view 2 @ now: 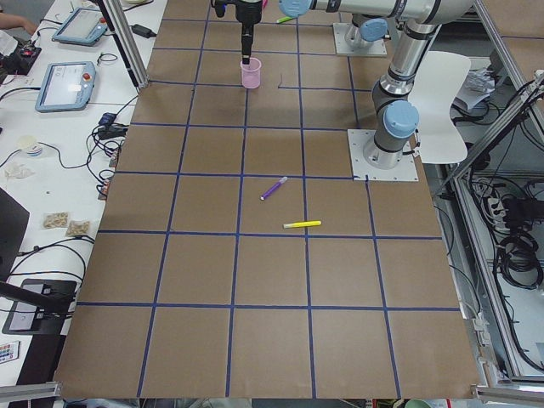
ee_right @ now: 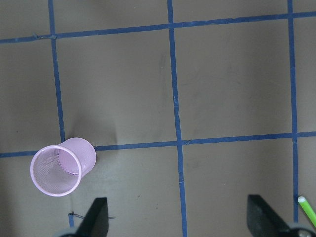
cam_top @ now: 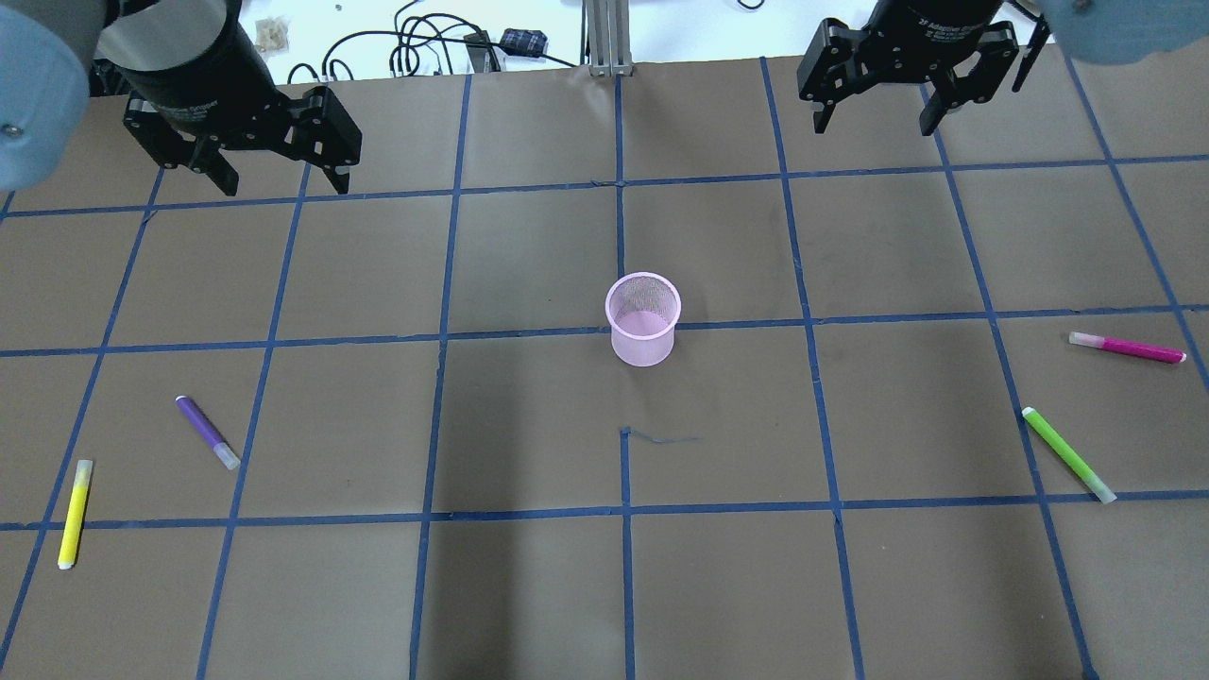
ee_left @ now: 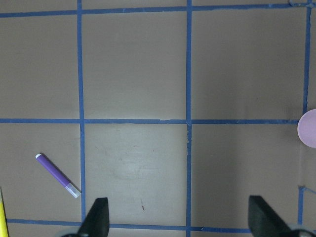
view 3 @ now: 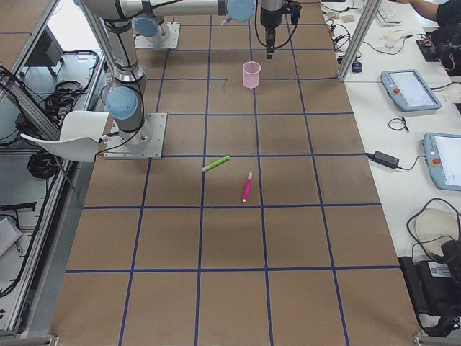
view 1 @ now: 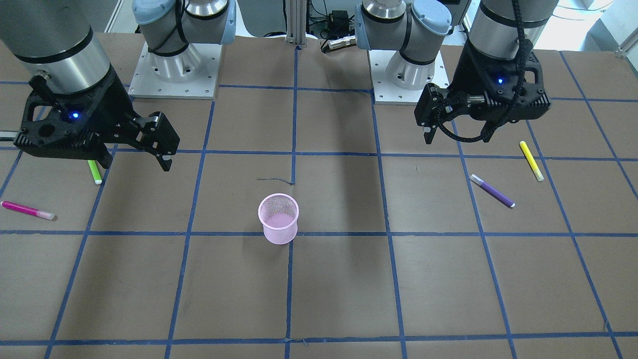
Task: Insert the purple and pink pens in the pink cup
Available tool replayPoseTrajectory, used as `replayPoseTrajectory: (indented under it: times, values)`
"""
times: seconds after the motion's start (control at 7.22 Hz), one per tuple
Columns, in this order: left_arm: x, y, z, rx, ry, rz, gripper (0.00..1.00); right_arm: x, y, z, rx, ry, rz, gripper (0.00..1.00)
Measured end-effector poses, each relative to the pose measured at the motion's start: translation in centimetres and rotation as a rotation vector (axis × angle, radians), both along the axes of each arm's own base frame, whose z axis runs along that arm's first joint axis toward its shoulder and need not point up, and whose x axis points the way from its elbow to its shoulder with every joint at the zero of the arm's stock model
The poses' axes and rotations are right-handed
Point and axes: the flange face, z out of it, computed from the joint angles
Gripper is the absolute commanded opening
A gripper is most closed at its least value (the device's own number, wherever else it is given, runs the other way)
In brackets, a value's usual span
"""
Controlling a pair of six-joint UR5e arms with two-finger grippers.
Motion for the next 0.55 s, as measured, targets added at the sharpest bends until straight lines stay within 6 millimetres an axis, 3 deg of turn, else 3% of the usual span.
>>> replayPoseTrajectory:
  times: [0.55]
  values:
    - [0.17, -0.78, -0.04, 0.003, 0.012, -0.058, 1.00, -0.63, -0.16, 0.18, 0.000, 0.017, 0.011, 1.00]
